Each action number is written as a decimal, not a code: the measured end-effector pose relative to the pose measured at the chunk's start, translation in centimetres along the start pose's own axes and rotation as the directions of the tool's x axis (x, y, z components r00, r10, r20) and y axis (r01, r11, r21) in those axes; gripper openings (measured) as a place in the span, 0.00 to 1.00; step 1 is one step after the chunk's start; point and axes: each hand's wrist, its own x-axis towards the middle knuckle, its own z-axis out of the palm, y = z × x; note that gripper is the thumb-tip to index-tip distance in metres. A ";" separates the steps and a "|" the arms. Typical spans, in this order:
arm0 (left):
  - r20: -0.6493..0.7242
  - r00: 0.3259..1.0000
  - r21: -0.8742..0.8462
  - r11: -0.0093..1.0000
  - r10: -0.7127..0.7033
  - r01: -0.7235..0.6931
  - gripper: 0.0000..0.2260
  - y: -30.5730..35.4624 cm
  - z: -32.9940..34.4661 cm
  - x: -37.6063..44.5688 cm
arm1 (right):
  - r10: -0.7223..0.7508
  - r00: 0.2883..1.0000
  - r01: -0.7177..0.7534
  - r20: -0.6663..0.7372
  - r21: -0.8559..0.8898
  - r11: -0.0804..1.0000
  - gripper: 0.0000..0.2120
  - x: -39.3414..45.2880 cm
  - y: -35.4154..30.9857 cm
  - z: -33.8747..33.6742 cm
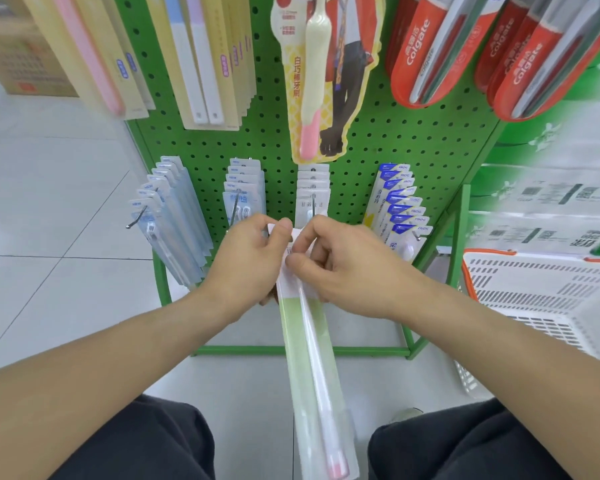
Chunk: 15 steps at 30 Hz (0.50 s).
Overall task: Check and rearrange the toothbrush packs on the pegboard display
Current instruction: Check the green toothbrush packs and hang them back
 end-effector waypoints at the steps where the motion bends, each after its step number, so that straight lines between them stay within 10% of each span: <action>1: 0.019 0.999 -0.051 0.998 -0.040 0.041 0.13 0.0 -0.1 0.0 | -0.010 1.000 0.011 0.021 -0.030 1.000 0.05 0.1 0.1 0.0; 15: 0.217 0.976 -0.149 0.988 -0.011 0.044 0.18 0.0 0.0 -0.5 | 0.007 0.980 -0.016 -0.197 -0.043 0.999 0.09 1.5 0.8 1.3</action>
